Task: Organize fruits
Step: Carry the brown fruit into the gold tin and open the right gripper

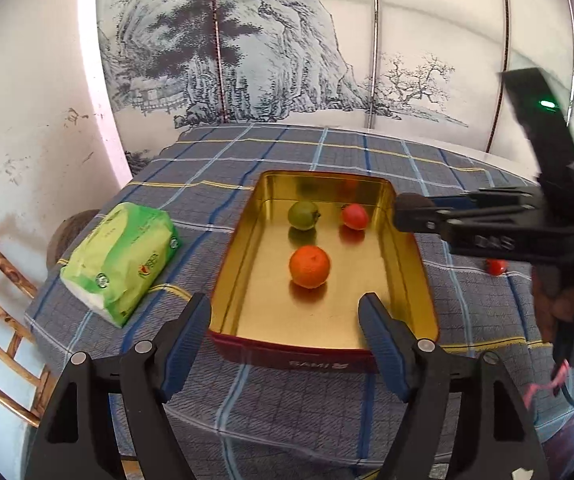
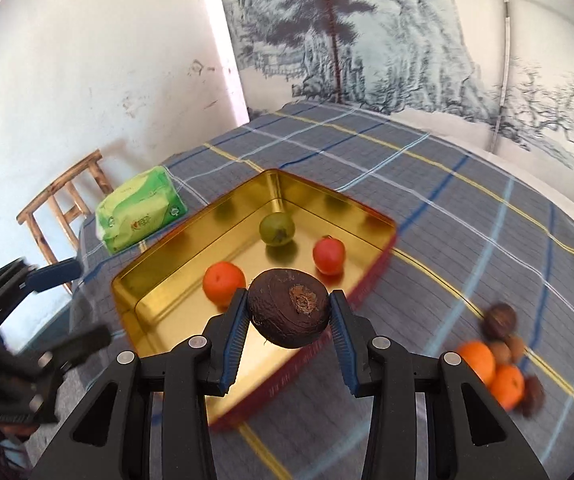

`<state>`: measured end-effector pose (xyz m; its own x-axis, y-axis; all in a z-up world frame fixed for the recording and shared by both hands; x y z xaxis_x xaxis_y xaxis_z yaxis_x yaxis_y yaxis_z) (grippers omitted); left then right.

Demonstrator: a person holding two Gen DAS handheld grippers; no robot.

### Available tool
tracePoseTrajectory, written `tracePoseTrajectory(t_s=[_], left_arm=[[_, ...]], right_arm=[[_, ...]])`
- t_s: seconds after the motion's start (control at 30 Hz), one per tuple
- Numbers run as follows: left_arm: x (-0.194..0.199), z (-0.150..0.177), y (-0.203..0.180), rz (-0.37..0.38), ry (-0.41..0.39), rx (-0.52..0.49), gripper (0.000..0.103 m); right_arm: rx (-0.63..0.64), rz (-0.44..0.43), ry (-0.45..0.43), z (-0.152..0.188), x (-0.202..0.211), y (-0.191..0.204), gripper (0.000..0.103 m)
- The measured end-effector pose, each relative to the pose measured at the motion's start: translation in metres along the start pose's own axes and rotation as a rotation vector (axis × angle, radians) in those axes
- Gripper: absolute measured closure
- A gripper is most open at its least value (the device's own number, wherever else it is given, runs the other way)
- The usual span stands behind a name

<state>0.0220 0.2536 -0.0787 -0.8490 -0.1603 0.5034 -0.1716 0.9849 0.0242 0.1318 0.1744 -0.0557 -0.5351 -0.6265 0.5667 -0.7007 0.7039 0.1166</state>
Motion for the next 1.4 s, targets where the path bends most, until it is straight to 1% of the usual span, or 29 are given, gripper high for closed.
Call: tracePoseTrajectory(t_s=[0.13, 0.33, 0.67, 1.1, 1.4], left_arm=[[-0.001, 0.003, 0.007, -0.011, 0.001, 0.004, 0.031], [-0.005, 0.006, 0.015, -0.017, 0.009, 0.018, 0.03], [-0.007, 0.007, 0.023, -0.036, 0.004, 0.018, 0.026], [-0.009, 0.012, 0.025, -0.041, 0.011, 0.015, 0.023], [-0.009, 0.017, 0.026, -0.04, 0.014, 0.011, 0.022]], right_arm=[[0.012, -0.01, 0.039, -0.002, -0.025, 0.005, 0.062], [0.025, 0.005, 0.093, 0.0, -0.055, 0.003, 0.062], [0.029, 0.031, 0.14, 0.004, -0.083, 0.001, 0.062], [0.015, 0.056, 0.152, 0.001, -0.097, 0.002, 0.061], [0.0, 0.059, 0.13, -0.007, -0.095, 0.002, 0.061]])
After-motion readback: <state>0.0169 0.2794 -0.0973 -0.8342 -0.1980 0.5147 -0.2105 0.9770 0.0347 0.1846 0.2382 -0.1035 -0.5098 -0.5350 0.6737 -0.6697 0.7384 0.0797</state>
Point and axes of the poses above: each gripper's, at about its wrist camera, not at the fingertips, and x roughly against the way its jaws point, y to its left, z to its underside, the point moved 10 cm from there along -x, roughly the way its jaws point, and after that the axes turned 9 degrees about -y, right-handed, at the moved point
